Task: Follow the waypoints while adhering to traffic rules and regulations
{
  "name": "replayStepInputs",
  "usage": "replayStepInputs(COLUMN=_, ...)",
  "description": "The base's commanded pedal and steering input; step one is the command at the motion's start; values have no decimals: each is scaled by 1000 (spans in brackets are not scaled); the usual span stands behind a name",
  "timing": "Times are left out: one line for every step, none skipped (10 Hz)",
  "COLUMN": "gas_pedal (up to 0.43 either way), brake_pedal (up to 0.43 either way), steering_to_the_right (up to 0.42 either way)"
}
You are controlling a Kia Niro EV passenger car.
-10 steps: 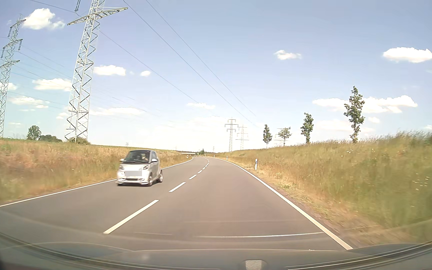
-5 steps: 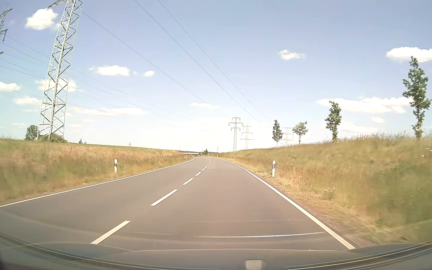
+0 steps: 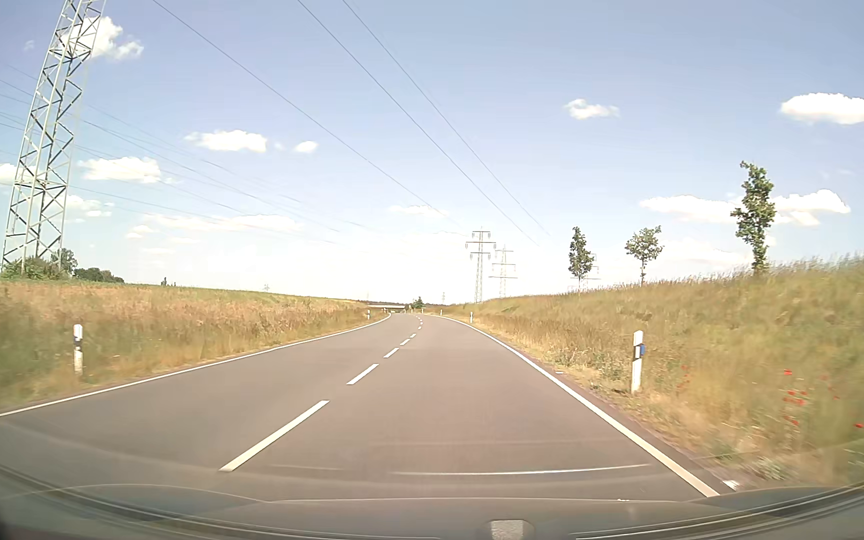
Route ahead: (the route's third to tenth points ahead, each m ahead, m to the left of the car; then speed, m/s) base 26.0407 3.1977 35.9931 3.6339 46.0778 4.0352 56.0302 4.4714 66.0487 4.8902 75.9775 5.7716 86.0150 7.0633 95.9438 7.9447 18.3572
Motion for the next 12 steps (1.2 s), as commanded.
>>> replayStepInputs(gas_pedal=150, brake_pedal=30, steering_to_the_right=-6)
replayStepInputs(gas_pedal=150, brake_pedal=30, steering_to_the_right=-6)
replayStepInputs(gas_pedal=150, brake_pedal=30, steering_to_the_right=-6)
replayStepInputs(gas_pedal=150, brake_pedal=30, steering_to_the_right=-6)
replayStepInputs(gas_pedal=150, brake_pedal=30, steering_to_the_right=-6)
replayStepInputs(gas_pedal=150, brake_pedal=30, steering_to_the_right=-6)
replayStepInputs(gas_pedal=150, brake_pedal=30, steering_to_the_right=-5)
replayStepInputs(gas_pedal=150, brake_pedal=30, steering_to_the_right=-4)
replayStepInputs(gas_pedal=150, brake_pedal=37, steering_to_the_right=-4)
replayStepInputs(gas_pedal=150, brake_pedal=30, steering_to_the_right=-4)
replayStepInputs(gas_pedal=150, brake_pedal=30, steering_to_the_right=-4)
replayStepInputs(gas_pedal=150, brake_pedal=30, steering_to_the_right=-4)
